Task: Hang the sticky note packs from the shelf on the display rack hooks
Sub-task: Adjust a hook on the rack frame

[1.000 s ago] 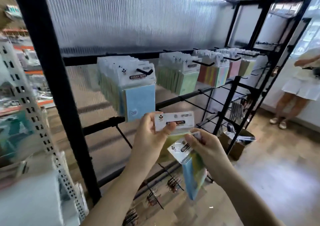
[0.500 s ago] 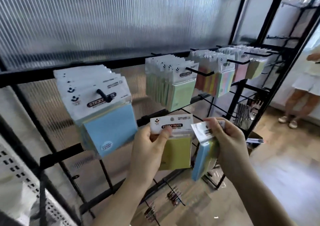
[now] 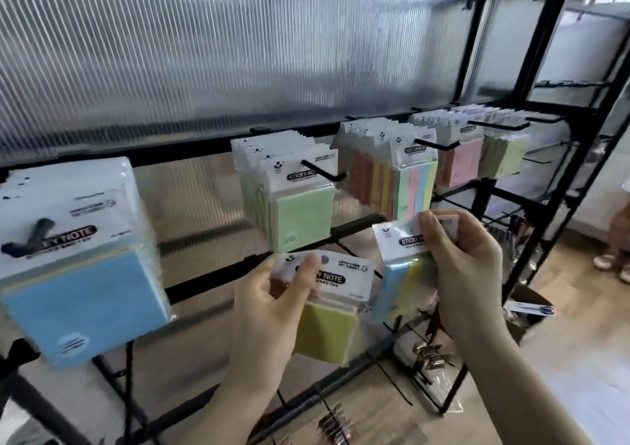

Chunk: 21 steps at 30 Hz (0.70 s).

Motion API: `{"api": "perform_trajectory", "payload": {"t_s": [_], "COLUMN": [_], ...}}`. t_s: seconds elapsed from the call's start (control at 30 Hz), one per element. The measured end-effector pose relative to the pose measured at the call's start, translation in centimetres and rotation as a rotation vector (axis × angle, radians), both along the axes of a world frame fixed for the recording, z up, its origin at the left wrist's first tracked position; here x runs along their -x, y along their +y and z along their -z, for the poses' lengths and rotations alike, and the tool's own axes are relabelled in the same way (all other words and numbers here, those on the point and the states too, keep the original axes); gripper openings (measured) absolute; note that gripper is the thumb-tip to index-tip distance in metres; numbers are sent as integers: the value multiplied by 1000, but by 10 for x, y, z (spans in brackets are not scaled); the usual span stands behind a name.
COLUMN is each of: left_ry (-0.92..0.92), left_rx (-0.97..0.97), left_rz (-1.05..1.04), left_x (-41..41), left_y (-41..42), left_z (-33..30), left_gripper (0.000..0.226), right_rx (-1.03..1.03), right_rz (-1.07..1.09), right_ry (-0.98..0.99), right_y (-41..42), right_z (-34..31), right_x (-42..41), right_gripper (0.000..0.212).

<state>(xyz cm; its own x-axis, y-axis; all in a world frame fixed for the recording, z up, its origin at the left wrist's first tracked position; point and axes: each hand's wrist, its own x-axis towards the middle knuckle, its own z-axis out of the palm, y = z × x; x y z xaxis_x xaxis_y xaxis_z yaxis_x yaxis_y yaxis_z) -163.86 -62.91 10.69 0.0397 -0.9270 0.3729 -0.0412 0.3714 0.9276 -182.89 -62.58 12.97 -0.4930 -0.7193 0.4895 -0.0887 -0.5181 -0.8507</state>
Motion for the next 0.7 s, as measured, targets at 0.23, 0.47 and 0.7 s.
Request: {"api": "perform_trajectory", "payload": {"t_s": [0.23, 0.47, 0.7], "left_ry": [-33, -55, -81], "left_rx": [116, 148, 161], "left_rz": [173, 86, -91], "left_x": [73, 139, 169], "left_y": [-14, -35, -50], "left_z": [-39, -62, -70], "left_gripper": [14, 41, 32], "right_rx": [125, 213, 179], "right_rz": [-22, -129, -268], "right_ry": [78, 47, 119], "right_y": [-24, -54, -87], "right_z": [-24, -49, -57], "right_x": [48, 88, 111], "right_gripper": [10, 10, 10]}}
